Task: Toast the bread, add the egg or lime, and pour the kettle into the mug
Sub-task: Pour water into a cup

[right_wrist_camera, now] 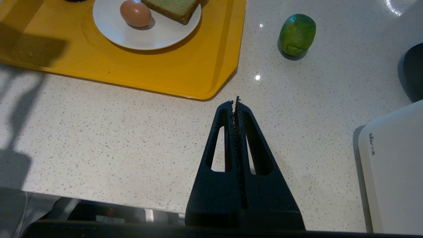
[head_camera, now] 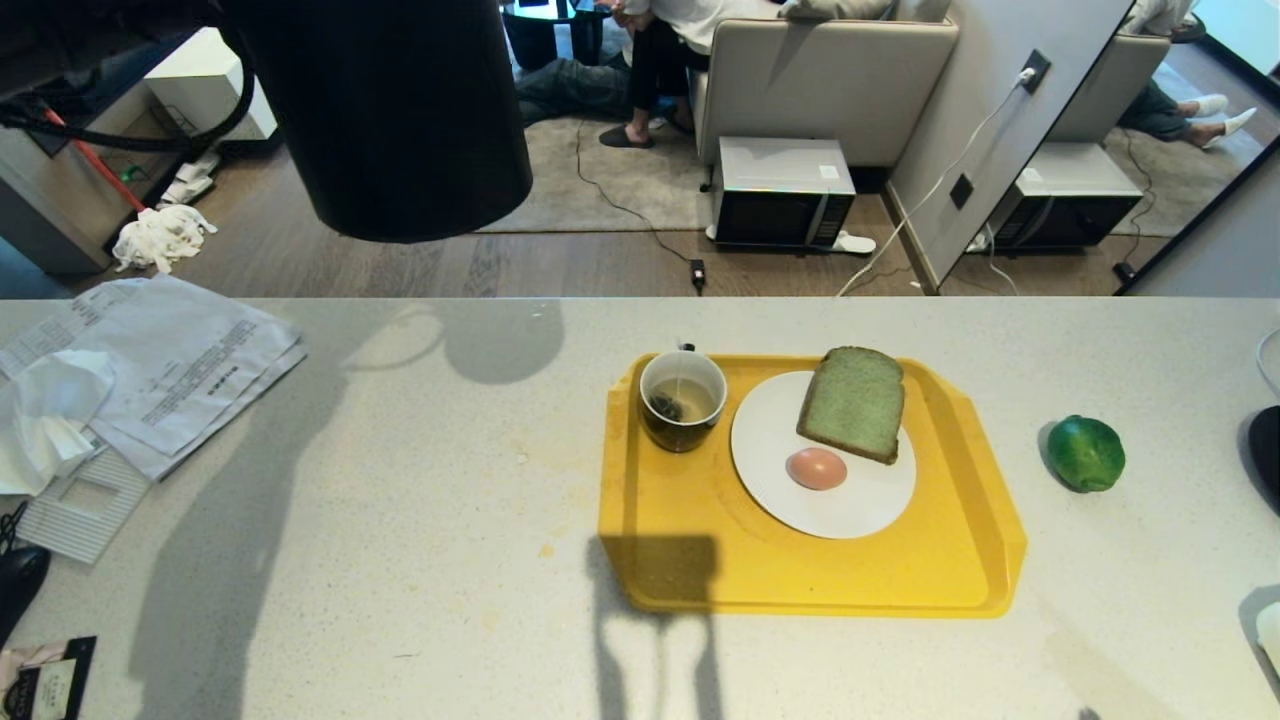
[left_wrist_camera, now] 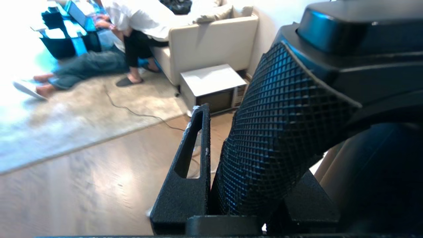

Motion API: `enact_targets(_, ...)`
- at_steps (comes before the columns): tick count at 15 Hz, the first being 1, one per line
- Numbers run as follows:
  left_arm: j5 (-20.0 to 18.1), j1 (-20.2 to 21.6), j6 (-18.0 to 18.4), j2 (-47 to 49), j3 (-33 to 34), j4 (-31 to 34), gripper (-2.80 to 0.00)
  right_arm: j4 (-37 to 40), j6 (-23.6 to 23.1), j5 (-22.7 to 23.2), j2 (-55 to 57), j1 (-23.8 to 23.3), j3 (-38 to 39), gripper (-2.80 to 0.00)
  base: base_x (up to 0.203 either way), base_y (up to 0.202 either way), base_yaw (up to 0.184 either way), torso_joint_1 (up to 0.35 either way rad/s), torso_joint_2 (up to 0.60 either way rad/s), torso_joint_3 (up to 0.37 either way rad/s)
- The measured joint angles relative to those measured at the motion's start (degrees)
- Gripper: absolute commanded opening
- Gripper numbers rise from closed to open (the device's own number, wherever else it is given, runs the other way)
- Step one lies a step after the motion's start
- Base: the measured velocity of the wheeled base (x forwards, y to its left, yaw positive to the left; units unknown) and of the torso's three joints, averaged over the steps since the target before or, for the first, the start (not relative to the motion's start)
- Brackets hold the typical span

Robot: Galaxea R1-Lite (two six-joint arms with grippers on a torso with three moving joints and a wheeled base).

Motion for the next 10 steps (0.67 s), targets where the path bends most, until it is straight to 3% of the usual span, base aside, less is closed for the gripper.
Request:
enact_targets(6,0.3,-1.2,2.4,-1.0,1.5,3.1,-2.80,0.0,0.0,0.0,0.0,0.0,0.0,-2.80,0.000,0.000,0.000,0.000,0.00,0.000)
enact_targets(10,0.5,-2.2,6.4,0.1,0.8,7.5,-2.80,0.0,0.0,0.0,0.0,0.0,0.0,-2.80,0.000,0.000,0.000,0.000,0.00,0.000)
